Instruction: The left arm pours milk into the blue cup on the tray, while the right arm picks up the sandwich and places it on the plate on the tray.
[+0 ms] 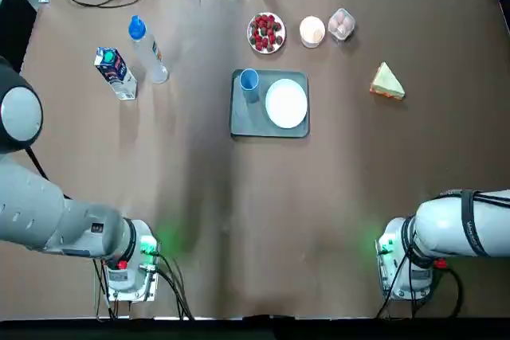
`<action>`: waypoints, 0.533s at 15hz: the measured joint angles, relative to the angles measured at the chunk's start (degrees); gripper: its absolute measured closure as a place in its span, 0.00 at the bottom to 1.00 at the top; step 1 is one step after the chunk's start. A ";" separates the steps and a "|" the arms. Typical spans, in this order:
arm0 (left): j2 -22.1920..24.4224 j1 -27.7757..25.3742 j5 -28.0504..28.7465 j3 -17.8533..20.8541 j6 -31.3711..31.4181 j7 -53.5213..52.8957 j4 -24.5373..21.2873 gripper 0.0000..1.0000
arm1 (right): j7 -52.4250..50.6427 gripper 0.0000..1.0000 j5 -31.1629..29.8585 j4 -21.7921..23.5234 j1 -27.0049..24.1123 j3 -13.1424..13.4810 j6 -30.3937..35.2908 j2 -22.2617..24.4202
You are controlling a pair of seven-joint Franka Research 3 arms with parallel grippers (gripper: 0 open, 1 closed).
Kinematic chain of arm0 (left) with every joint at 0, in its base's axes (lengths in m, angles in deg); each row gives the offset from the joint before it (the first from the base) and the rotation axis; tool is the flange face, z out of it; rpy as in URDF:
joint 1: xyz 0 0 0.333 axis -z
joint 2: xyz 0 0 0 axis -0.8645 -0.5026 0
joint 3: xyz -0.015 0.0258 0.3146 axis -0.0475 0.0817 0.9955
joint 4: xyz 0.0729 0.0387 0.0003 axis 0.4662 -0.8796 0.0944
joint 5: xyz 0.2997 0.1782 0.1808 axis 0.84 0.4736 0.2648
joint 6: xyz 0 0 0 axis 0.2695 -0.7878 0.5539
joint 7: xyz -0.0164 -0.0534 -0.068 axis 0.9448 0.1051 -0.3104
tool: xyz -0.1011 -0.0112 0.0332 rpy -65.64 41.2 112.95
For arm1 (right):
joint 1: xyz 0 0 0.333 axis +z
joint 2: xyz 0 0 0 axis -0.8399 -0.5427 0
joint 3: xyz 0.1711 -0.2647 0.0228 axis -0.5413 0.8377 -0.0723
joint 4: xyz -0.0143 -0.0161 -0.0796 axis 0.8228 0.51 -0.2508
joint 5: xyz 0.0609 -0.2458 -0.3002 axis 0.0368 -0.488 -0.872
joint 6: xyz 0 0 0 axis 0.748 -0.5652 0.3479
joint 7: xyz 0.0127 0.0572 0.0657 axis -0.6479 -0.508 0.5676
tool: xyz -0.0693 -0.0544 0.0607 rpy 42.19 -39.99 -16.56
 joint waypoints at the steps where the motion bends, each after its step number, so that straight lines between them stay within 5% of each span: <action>1: -0.27 -0.06 0.00 0.01 0.02 0.00 0.00 0.00 | -0.98 0.00 0.00 0.15 0.07 -0.04 1.36 -0.04; 4: -0.72 -2.13 0.17 0.06 0.10 -3.10 0.00 0.00 | -4.71 0.00 0.08 1.69 0.93 -0.19 3.21 -2.24; 8: -0.51 -9.39 0.09 0.16 0.16 -26.35 0.22 0.00 | -6.03 0.00 0.09 2.39 1.39 -0.21 0.18 -12.55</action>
